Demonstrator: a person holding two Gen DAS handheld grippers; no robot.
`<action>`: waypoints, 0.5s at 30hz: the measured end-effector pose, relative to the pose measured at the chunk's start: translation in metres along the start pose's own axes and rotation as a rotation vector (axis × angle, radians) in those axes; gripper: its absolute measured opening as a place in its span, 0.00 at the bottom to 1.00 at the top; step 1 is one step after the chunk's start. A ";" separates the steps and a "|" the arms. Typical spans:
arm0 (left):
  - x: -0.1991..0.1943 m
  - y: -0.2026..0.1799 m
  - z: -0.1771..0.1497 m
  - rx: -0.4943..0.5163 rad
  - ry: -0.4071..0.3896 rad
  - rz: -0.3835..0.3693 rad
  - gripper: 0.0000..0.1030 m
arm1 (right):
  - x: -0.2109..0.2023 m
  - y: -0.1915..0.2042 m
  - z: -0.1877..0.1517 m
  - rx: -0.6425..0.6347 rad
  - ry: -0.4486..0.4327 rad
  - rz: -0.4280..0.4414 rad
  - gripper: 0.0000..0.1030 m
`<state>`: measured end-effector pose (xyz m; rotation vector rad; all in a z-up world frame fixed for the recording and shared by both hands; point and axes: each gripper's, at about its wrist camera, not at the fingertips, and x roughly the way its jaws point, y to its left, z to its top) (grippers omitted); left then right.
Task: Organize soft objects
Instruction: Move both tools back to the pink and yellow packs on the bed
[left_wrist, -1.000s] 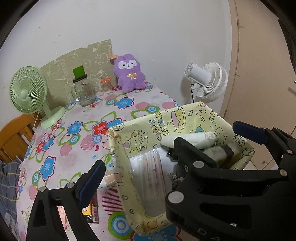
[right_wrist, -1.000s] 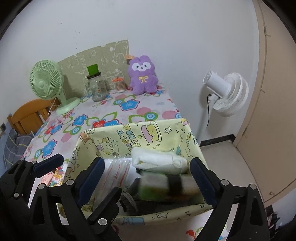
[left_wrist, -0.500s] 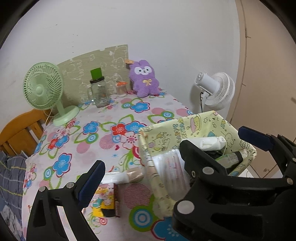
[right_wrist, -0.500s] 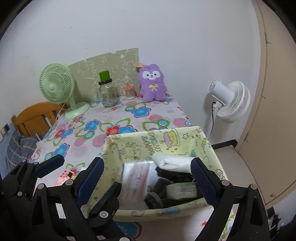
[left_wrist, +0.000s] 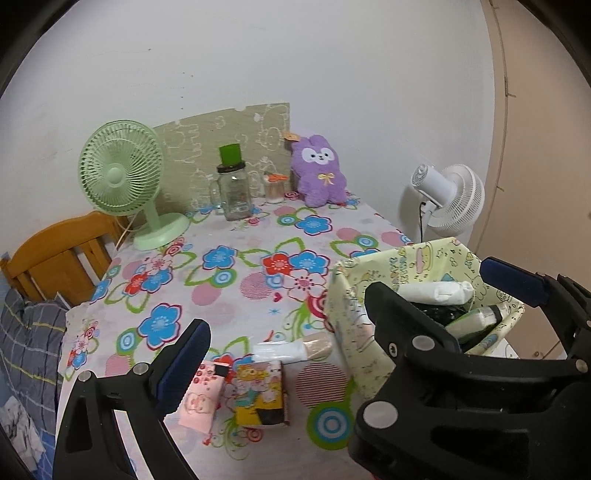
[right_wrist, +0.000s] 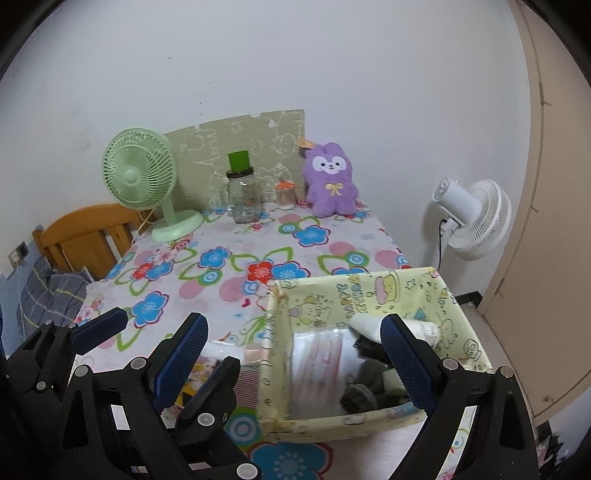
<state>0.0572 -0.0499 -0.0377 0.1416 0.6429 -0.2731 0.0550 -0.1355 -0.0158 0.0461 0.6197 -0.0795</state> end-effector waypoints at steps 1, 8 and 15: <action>-0.001 0.003 -0.001 -0.003 -0.003 0.003 0.95 | 0.000 0.003 0.000 -0.002 -0.001 0.003 0.94; -0.002 0.025 -0.008 -0.027 0.002 0.027 0.89 | 0.001 0.025 -0.002 -0.023 -0.006 0.019 0.93; 0.003 0.045 -0.019 -0.058 0.022 0.075 0.86 | 0.008 0.044 -0.008 -0.050 0.002 0.035 0.92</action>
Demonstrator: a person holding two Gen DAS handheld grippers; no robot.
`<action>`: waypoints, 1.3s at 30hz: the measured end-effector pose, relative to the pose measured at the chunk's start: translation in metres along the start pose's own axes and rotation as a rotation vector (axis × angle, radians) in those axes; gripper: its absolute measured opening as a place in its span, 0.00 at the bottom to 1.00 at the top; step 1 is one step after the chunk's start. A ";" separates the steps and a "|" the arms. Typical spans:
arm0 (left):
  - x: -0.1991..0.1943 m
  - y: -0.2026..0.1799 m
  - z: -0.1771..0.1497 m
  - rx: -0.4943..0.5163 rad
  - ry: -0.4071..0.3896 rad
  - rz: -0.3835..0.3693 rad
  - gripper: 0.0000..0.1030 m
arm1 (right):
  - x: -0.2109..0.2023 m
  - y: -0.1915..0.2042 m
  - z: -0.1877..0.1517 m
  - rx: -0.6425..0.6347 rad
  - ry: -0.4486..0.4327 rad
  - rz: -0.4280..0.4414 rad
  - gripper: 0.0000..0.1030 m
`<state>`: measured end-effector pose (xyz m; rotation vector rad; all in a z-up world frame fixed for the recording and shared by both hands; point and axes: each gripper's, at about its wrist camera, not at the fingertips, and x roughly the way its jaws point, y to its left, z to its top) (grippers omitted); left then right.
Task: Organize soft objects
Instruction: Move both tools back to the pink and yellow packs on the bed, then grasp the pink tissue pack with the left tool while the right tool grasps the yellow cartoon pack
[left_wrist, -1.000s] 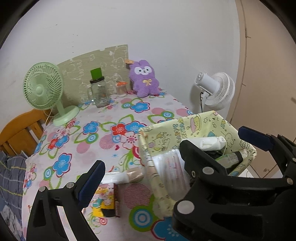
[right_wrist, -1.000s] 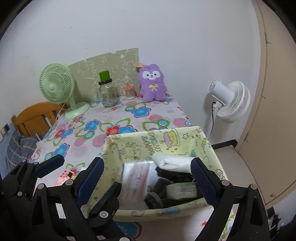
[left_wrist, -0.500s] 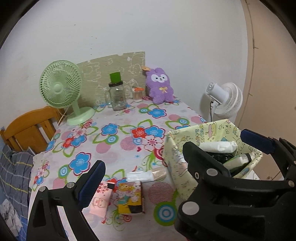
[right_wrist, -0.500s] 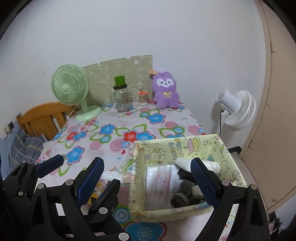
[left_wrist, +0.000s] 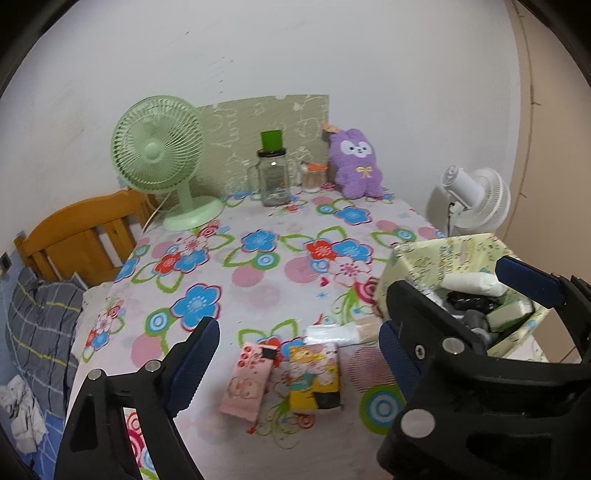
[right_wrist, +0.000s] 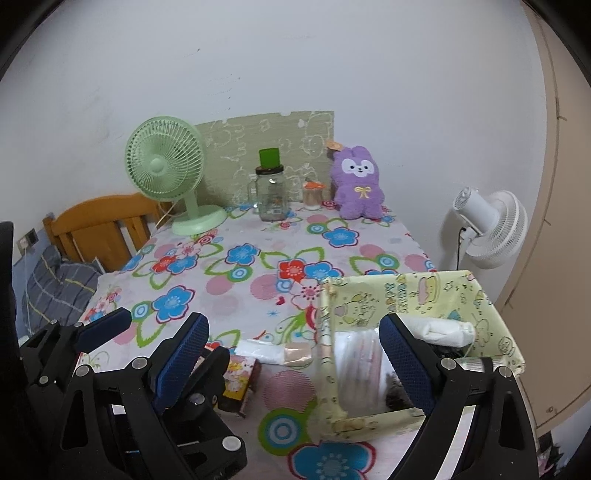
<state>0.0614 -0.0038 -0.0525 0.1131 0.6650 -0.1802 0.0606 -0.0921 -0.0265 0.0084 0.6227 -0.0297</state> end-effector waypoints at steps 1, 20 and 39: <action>0.000 0.003 -0.002 -0.004 0.000 0.005 0.86 | 0.001 0.002 -0.001 -0.001 0.000 0.005 0.89; 0.036 0.045 -0.031 -0.067 0.098 0.032 0.76 | 0.040 0.038 -0.024 -0.027 0.081 0.055 0.76; 0.083 0.062 -0.053 -0.079 0.224 0.029 0.68 | 0.097 0.057 -0.043 -0.036 0.244 0.077 0.72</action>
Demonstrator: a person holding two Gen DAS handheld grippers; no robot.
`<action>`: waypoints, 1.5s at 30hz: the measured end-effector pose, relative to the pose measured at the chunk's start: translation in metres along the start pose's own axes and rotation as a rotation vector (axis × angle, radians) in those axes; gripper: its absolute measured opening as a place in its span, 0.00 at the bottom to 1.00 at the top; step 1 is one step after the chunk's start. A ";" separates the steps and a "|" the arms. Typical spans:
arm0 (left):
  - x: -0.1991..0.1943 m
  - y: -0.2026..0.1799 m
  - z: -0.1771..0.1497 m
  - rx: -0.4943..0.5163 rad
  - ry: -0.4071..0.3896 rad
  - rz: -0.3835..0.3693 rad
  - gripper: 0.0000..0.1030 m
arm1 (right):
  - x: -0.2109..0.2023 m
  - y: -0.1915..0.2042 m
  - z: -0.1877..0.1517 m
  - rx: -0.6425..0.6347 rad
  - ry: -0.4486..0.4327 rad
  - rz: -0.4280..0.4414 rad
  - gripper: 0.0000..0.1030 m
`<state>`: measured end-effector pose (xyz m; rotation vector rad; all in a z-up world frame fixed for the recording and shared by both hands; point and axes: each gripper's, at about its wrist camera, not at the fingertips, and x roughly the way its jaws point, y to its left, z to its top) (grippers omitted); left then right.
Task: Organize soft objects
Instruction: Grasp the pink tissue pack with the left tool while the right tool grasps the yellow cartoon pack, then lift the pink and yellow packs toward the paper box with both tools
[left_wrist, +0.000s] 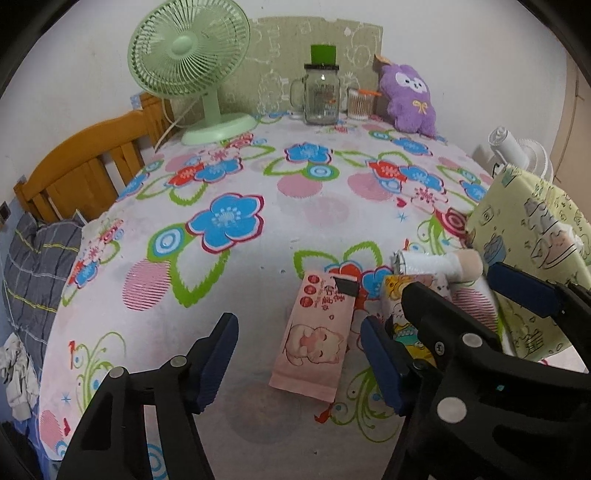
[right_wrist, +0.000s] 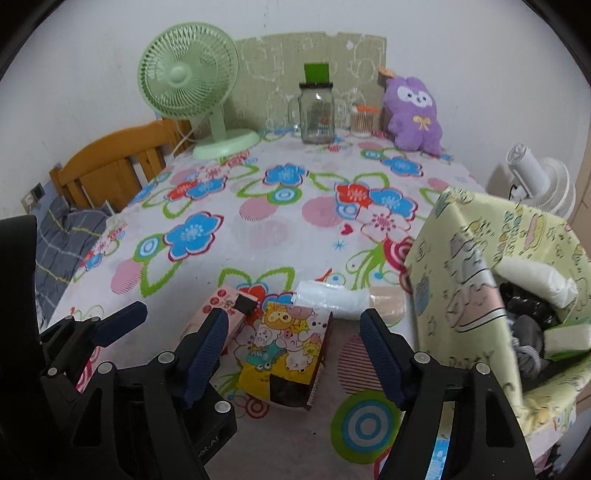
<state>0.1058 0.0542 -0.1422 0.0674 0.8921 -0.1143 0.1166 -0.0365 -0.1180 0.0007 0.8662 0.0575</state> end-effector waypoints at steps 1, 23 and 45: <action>0.003 0.000 -0.001 0.002 0.006 0.000 0.67 | 0.004 0.000 -0.001 0.003 0.013 0.002 0.72; 0.021 -0.001 -0.004 -0.003 0.049 -0.035 0.56 | 0.038 0.000 -0.002 -0.001 0.097 0.025 0.46; 0.009 -0.010 0.001 -0.020 0.036 -0.076 0.38 | 0.019 -0.010 0.001 0.020 0.063 0.026 0.44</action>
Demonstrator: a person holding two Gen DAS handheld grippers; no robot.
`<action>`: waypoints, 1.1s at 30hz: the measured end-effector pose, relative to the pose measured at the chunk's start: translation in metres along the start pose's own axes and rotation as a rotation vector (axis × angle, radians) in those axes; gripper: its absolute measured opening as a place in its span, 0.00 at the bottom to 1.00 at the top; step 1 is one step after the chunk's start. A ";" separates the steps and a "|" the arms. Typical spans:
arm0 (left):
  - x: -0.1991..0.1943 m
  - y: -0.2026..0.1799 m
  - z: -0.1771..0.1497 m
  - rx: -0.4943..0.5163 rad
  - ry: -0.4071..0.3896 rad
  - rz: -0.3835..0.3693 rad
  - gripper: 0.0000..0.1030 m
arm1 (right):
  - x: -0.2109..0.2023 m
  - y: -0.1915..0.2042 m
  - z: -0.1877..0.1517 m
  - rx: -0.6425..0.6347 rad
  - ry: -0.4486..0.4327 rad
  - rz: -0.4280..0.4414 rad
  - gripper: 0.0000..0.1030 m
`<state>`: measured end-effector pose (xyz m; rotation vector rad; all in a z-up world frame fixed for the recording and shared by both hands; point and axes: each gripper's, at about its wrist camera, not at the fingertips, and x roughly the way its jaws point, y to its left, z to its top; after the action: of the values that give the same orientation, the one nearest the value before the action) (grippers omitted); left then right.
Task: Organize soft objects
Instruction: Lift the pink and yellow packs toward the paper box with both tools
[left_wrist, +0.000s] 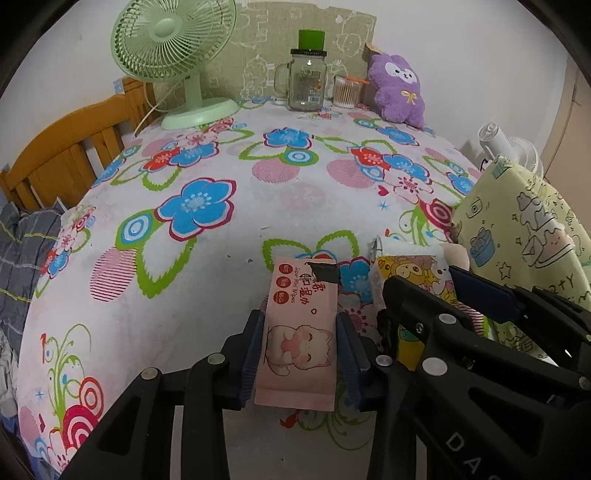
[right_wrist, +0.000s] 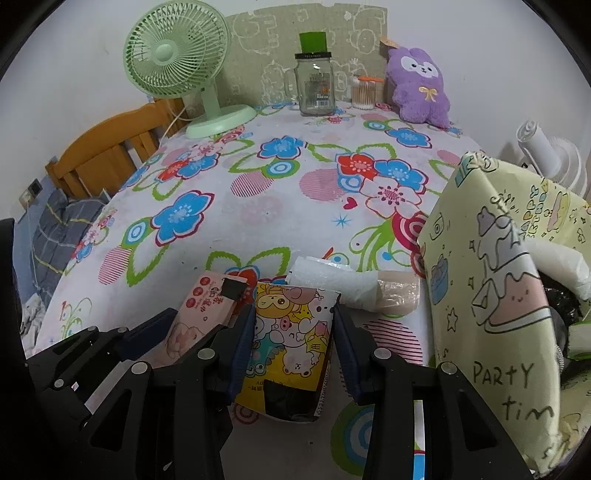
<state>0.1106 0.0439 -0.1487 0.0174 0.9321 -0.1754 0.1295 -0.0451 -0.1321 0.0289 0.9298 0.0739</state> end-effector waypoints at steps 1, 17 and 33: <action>-0.002 -0.001 0.000 0.000 -0.006 0.001 0.38 | -0.003 0.000 0.000 0.000 -0.007 0.002 0.44; -0.046 -0.007 0.006 -0.001 -0.098 0.024 0.38 | -0.044 0.005 0.006 -0.013 -0.095 0.018 0.44; -0.092 -0.024 0.016 0.007 -0.188 0.035 0.38 | -0.097 0.001 0.014 -0.029 -0.189 0.028 0.44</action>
<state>0.0660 0.0319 -0.0645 0.0228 0.7429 -0.1452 0.0830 -0.0516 -0.0466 0.0218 0.7398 0.1085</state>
